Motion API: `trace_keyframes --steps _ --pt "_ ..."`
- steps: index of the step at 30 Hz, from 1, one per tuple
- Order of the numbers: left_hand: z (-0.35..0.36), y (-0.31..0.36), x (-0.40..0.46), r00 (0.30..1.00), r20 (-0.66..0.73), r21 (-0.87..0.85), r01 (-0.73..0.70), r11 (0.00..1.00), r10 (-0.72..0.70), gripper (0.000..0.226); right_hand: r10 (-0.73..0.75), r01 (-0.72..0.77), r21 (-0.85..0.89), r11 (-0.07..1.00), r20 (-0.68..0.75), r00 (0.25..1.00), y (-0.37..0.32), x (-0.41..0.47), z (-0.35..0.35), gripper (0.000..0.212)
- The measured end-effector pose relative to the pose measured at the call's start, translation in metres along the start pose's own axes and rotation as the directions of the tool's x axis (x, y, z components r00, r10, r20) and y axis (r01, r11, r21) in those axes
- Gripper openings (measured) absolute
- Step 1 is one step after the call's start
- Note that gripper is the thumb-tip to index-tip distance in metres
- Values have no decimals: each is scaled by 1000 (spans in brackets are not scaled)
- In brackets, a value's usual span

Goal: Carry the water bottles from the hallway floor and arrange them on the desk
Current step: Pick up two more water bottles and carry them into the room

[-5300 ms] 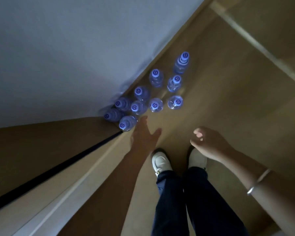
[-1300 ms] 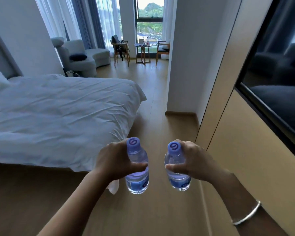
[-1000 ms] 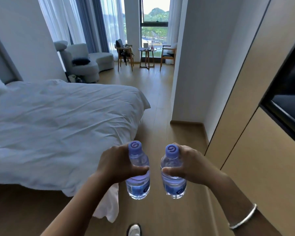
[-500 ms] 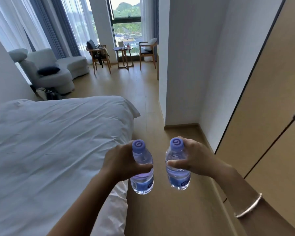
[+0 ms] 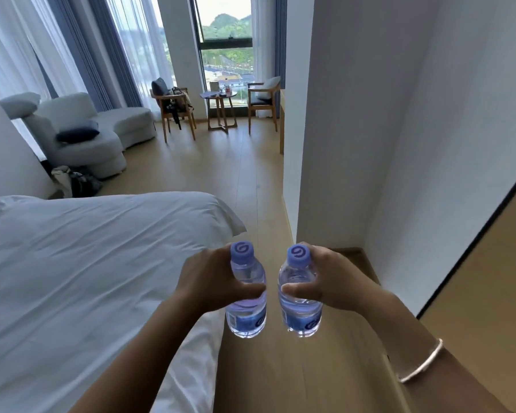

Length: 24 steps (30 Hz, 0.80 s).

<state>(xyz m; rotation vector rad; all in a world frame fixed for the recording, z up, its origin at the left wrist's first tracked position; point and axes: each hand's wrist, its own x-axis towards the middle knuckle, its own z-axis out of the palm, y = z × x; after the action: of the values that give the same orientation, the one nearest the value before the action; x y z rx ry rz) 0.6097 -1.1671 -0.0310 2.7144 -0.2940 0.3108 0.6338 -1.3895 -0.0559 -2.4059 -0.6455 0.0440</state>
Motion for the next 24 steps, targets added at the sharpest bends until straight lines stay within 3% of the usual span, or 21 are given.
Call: trace_keyframes --steps 9,13,24 --pt "13 -32 159 997 -30 -3 74 997 -74 38 -63 63 15 998 6 998 61 158 -54 36" --pt "24 -57 218 995 -28 0 91 996 -91 47 -65 64 56 996 14 998 85 218 -62 35" --pt "49 -167 420 993 34 -4 116 993 -115 45 -36 35 34 999 17 999 150 432 -60 38"
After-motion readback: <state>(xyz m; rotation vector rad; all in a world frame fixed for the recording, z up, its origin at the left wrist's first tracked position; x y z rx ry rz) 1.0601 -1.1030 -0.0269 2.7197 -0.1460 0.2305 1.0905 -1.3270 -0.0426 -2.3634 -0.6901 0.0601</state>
